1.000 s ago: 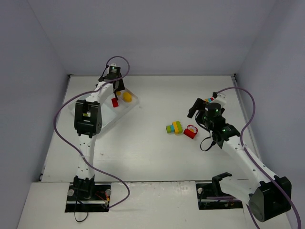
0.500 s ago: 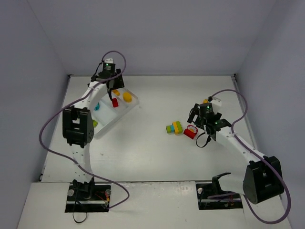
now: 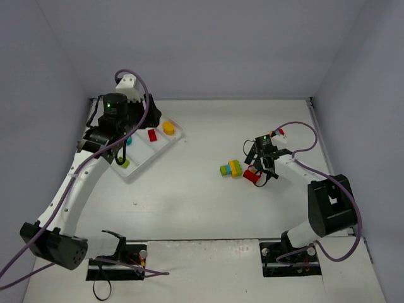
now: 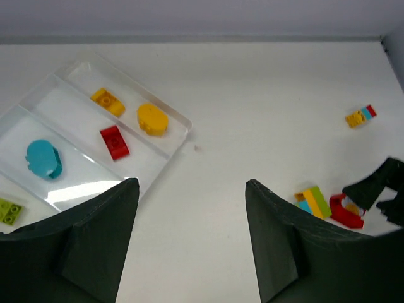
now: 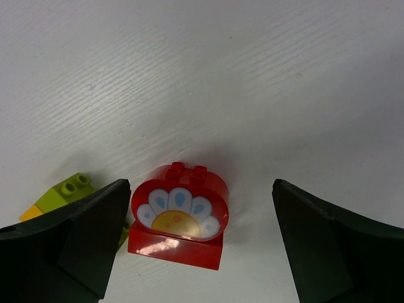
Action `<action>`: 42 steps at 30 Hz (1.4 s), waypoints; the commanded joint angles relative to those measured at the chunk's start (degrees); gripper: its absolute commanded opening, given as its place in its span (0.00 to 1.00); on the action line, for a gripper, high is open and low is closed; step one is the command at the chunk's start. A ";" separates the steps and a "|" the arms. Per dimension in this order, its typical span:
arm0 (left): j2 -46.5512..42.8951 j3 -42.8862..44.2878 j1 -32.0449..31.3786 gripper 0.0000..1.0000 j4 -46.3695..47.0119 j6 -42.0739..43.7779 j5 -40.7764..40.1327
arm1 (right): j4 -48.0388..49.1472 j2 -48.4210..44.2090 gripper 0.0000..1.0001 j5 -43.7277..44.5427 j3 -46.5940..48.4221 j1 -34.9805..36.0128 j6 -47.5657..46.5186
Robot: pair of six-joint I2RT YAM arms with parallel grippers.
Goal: Sort the legos into containers by color
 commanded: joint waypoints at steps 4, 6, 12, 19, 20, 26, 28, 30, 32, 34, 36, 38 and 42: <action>-8.00 -10.90 -0.92 0.62 -0.67 3.20 3.28 | 0.26 2.84 0.93 1.15 3.97 0.36 1.59; -8.98 -13.54 -0.83 0.62 0.30 3.81 3.10 | 0.26 3.45 0.95 0.97 3.97 0.63 1.67; -8.46 -13.02 -0.75 0.62 -1.19 4.26 4.60 | 0.35 4.59 0.97 0.18 2.92 1.94 3.17; -8.63 -13.63 -0.75 0.62 -1.28 4.43 4.95 | 0.35 6.97 0.96 -1.14 2.83 2.39 3.87; -8.54 -13.55 -0.83 0.62 -1.28 4.43 5.04 | 0.35 7.06 0.95 -1.23 2.65 2.47 4.13; -8.02 -13.63 -0.83 0.62 -0.93 4.43 5.74 | 1.22 8.20 0.86 -1.14 1.60 2.39 4.93; -7.93 -13.72 -0.83 0.62 -1.02 4.43 6.18 | 1.66 8.37 0.74 -1.31 1.34 2.47 5.01; -7.75 -13.81 -0.83 0.62 -0.93 4.35 6.53 | 1.93 8.46 0.62 -2.10 1.25 2.47 5.10; -7.84 -13.90 -0.83 0.62 -0.75 4.35 6.53 | 2.28 8.03 0.54 -2.72 0.72 2.47 5.10; -7.75 -13.99 -0.83 0.62 -0.49 4.26 6.71 | 2.63 7.06 0.40 -2.98 0.37 2.47 5.02; -7.49 -13.90 -0.75 0.62 -0.49 4.17 7.41 | 2.89 6.10 0.25 -2.99 0.19 2.47 4.84; -7.40 -13.99 -0.83 0.62 -0.31 4.00 8.64 | 3.25 3.73 0.09 -2.90 -0.16 2.39 4.58; -7.23 -14.34 -1.10 0.62 1.09 3.38 12.67 | 6.57 -6.35 0.00 -2.89 -1.91 2.47 3.44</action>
